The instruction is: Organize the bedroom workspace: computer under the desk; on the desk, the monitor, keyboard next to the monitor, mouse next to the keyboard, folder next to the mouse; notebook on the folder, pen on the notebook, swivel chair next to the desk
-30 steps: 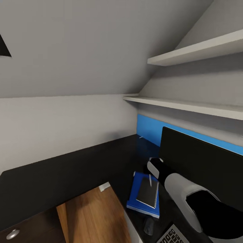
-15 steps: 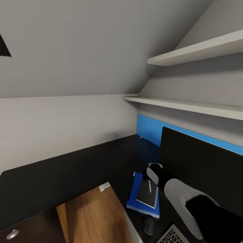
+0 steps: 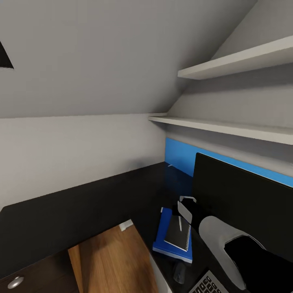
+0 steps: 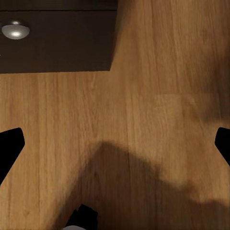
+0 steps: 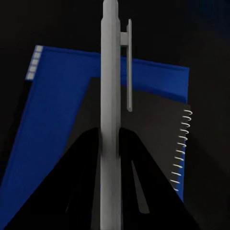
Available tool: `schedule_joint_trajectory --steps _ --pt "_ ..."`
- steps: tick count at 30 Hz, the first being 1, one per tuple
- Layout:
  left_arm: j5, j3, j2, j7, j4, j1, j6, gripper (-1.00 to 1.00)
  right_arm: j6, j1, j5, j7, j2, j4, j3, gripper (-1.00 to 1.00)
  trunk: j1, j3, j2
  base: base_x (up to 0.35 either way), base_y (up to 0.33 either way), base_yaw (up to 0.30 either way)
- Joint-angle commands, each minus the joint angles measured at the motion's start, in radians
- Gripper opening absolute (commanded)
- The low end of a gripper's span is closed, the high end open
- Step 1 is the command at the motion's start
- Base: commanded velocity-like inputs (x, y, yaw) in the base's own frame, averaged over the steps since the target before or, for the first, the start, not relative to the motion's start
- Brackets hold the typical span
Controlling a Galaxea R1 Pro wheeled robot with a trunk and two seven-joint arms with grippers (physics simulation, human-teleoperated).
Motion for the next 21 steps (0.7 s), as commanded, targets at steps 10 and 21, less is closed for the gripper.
schedule_joint_trajectory --steps 10,21 --pt "0.007 -0.008 0.001 0.007 -0.002 0.0 0.002 1.0 0.002 -0.001 -0.011 -0.006 -0.001 0.005 0.008 -1.0 0.019 -0.017 -0.036 0.0 0.0 0.0" --pt "0.007 -0.01 0.001 0.007 -0.002 0.0 0.002 1.0 0.002 -0.001 -0.011 -0.006 -0.001 0.011 0.008 -1.0 0.061 -0.051 -0.113 0.0 0.0 0.0"
